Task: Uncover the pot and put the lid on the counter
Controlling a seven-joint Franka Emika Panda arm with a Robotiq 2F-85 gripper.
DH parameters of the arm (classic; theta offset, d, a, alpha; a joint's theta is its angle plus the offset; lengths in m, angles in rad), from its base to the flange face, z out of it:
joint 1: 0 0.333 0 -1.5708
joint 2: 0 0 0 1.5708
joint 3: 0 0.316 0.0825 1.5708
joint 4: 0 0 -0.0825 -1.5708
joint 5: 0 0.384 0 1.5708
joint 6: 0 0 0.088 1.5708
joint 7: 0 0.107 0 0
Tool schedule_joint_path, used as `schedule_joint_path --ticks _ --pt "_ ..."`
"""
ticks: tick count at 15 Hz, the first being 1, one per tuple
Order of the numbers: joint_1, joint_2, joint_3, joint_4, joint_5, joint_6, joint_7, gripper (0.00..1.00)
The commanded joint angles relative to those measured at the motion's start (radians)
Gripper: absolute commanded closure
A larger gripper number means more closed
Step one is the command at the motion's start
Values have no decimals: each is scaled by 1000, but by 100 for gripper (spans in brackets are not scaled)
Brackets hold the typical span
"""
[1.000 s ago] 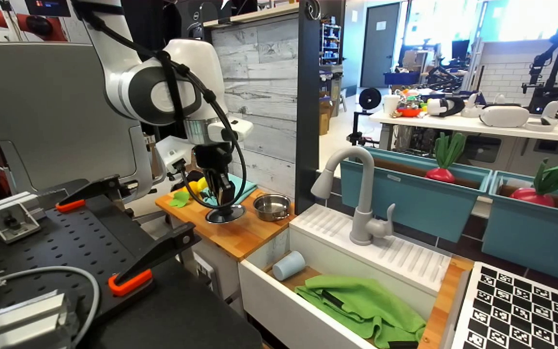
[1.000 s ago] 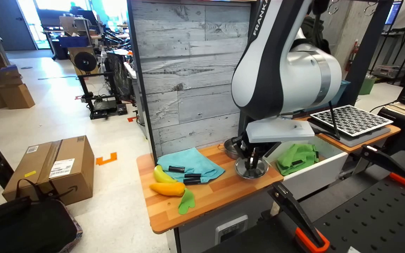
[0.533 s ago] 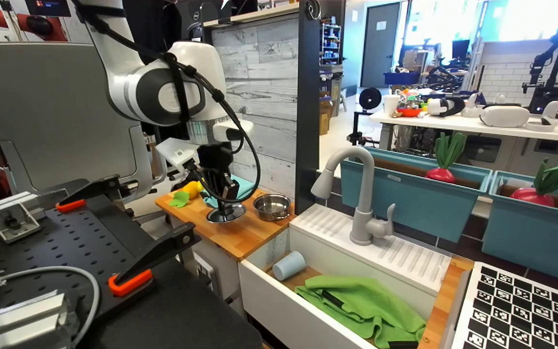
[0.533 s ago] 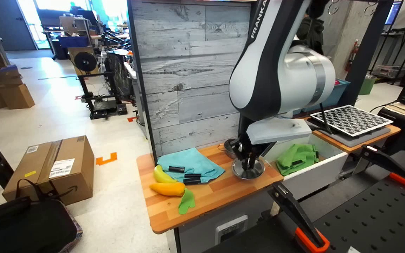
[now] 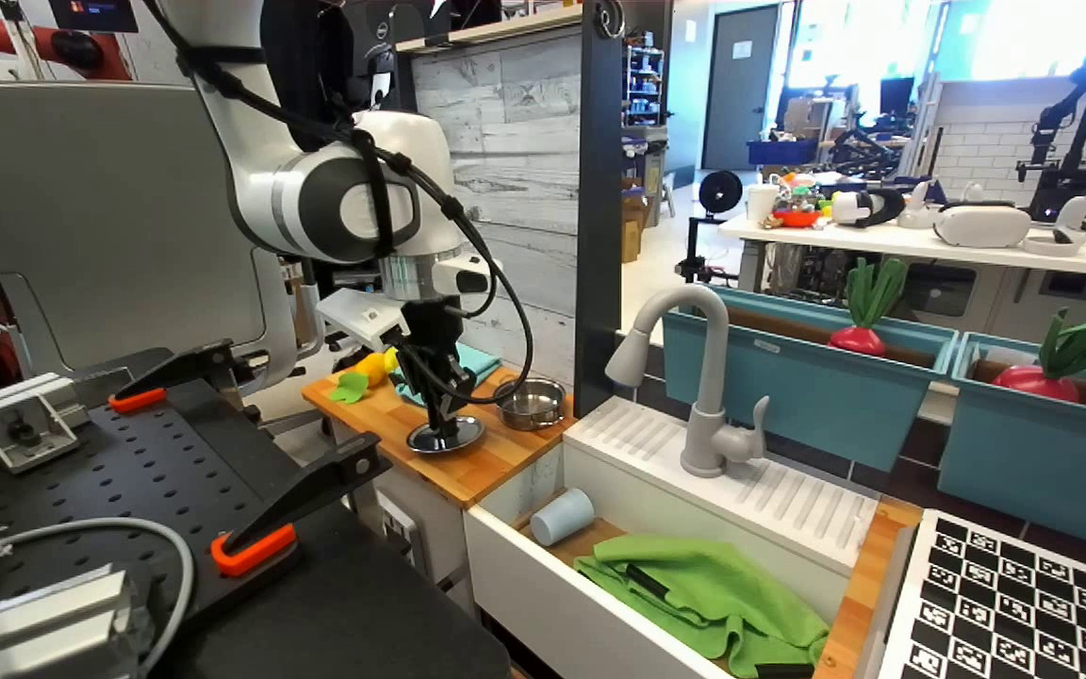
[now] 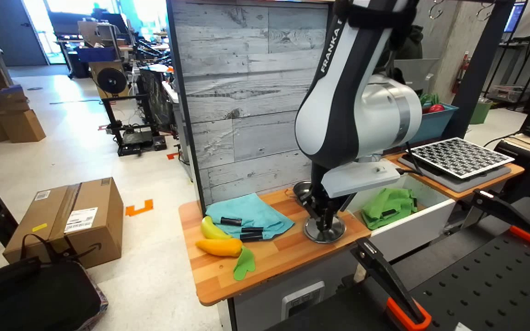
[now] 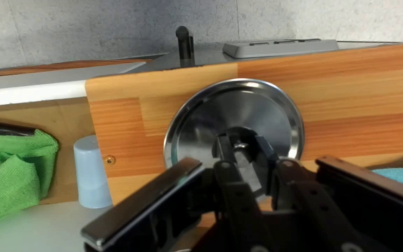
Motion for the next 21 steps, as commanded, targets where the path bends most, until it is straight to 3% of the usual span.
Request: schedule_joint_path --ticks 1,4,5,7,13,21 --pt "10 46 -20 71 -41 -68 2 95" --pt "9 52 -21 97 -49 -99 7 95" --pt "11 53 -24 105 -51 -111 12 55" --pt "19 59 -33 120 -55 -137 23 47" --pt "26 54 -44 133 -62 -189 34 3" --pt "109 -158 -105 -91 -107 -117 92 0"
